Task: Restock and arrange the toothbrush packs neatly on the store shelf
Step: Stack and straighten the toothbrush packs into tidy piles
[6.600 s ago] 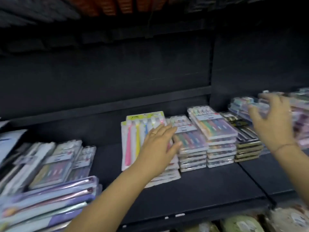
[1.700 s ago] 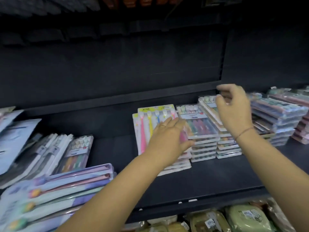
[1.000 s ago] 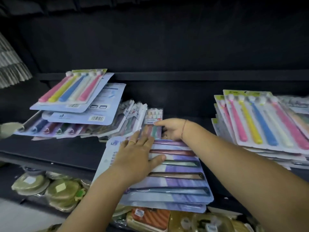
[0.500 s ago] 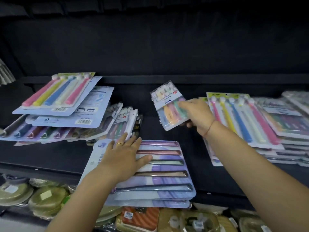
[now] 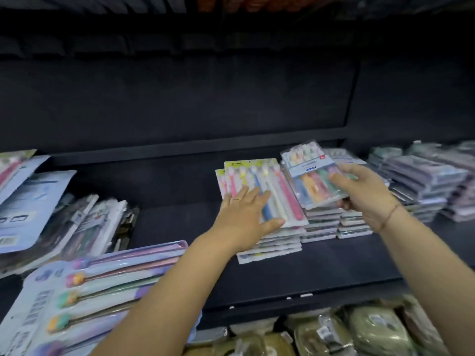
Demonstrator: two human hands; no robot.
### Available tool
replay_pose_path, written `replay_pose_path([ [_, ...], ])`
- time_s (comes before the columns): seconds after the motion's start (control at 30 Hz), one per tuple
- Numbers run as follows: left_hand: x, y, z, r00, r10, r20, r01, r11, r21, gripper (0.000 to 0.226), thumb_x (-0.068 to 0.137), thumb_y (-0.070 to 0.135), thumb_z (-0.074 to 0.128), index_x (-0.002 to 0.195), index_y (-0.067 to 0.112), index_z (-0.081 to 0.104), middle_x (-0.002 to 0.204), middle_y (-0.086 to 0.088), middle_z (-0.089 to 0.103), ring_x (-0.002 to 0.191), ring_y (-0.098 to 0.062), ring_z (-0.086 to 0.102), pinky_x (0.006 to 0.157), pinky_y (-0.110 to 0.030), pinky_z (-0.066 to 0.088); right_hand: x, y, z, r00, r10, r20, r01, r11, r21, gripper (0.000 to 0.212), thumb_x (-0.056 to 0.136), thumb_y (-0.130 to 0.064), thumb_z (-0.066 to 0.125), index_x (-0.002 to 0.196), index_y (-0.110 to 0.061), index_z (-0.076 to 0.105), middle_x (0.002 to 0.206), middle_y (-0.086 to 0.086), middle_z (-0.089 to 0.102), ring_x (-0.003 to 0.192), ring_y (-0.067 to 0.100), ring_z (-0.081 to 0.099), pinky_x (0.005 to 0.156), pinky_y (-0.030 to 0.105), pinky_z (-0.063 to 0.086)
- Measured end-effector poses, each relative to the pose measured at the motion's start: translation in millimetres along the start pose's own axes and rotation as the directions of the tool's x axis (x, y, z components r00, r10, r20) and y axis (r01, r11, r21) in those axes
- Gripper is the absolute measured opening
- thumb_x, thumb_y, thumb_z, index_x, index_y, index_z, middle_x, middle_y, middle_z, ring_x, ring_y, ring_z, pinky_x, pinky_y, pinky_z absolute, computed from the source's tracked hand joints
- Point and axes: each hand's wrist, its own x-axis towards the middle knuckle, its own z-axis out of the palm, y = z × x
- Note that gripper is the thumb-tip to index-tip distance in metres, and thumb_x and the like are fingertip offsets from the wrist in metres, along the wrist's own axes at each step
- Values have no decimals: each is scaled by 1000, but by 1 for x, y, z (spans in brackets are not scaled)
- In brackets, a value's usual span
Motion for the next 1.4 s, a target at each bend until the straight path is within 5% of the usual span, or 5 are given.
replay_pose_path([
  [0.37, 13, 6, 26, 995, -91, -39, 89, 995, -48, 59, 101, 55, 32, 154, 38, 13, 165, 8, 1, 151, -16, -9, 120, -51, 11, -21, 25, -5, 947, -320, -3, 176, 530, -830, 64, 79, -66, 61, 135, -33, 54, 145, 6, 35, 128, 31, 40, 105, 45, 29],
  [0.83, 5, 7, 22, 995, -95, -22, 93, 993, -71, 70, 97, 61, 34, 156, 35, 4, 165, 9, -3, 151, -15, -9, 121, -52, 2, -1, 48, 10, 847, -522, 101, 392, 484, -783, 38, 94, -38, 59, 129, -23, 62, 142, 7, 49, 135, 27, 34, 105, 43, 20],
  [1.03, -57, -70, -9, 945, -262, -194, 263, 965, -17, 71, 95, 63, 33, 156, 33, 10, 164, 11, 4, 150, -10, -5, 121, -48, -3, -69, -5, 94, 681, -683, 265, 733, 636, -243, 31, 95, -31, 50, 117, -14, 64, 117, -4, 58, 108, 6, 53, 96, 20, 40],
  [1.23, -145, -190, -17, 807, -583, -88, 589, 805, 74, 75, 94, 64, 31, 156, 25, 17, 164, 4, 11, 151, -17, 7, 121, -38, 12, -72, -31, 244, 660, -27, 751, 119, 991, -69, 35, 97, -34, 57, 123, -12, 59, 121, 0, 61, 116, 14, 57, 101, 26, 45],
  [1.4, -174, -218, -14, 767, -639, -68, 635, 770, -68, 78, 93, 65, 28, 157, 23, 13, 163, 3, 16, 149, -17, 15, 120, -36, 16, -59, -19, 346, 407, 359, 840, -470, 871, -144, 60, 95, -40, 57, 136, 3, 43, 127, 19, 49, 126, 31, 50, 103, 38, 42],
])
